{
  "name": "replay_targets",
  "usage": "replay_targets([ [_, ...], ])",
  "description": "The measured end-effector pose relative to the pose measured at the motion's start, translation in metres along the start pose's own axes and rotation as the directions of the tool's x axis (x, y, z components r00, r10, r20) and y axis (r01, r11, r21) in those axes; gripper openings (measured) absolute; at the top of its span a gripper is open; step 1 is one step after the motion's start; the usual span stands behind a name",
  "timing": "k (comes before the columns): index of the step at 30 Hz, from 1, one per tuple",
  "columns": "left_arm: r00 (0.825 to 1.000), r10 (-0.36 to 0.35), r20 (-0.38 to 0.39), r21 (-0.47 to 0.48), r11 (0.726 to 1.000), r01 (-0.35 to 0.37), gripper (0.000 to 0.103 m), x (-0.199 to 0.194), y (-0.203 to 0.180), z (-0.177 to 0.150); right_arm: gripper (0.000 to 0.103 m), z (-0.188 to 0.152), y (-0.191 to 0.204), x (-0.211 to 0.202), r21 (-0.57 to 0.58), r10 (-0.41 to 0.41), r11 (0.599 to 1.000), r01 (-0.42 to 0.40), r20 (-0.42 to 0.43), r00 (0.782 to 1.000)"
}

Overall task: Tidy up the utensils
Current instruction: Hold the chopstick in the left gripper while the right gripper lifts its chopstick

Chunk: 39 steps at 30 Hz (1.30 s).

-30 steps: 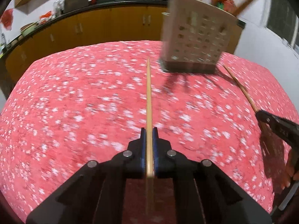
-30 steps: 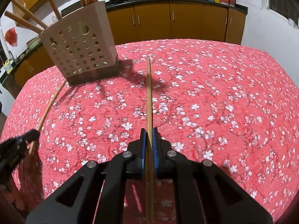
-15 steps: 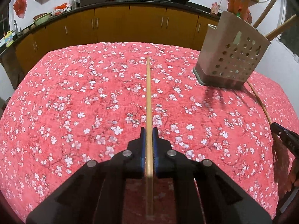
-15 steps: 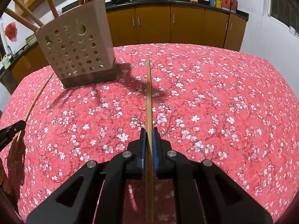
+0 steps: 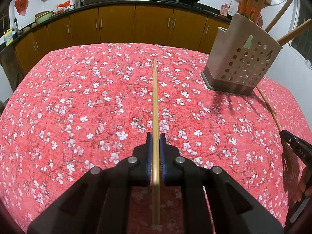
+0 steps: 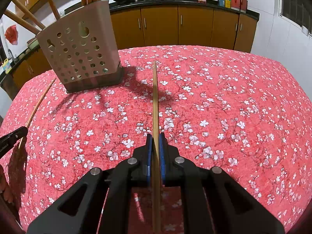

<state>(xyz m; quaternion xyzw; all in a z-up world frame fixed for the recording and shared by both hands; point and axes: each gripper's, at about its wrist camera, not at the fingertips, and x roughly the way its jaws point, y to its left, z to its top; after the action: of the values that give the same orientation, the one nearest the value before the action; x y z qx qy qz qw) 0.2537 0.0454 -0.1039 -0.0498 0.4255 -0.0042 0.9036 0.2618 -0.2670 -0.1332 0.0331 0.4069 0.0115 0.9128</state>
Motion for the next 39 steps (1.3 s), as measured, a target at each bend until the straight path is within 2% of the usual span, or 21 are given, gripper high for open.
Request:
replay_targets([
  [39,1.000,0.011,0.000,0.008,1.000,-0.011,0.010,0.0020,-0.0011,0.0003,0.008,0.0004,0.0001,0.0004,-0.001,-0.002,1.000,0.002,0.000,1.000],
])
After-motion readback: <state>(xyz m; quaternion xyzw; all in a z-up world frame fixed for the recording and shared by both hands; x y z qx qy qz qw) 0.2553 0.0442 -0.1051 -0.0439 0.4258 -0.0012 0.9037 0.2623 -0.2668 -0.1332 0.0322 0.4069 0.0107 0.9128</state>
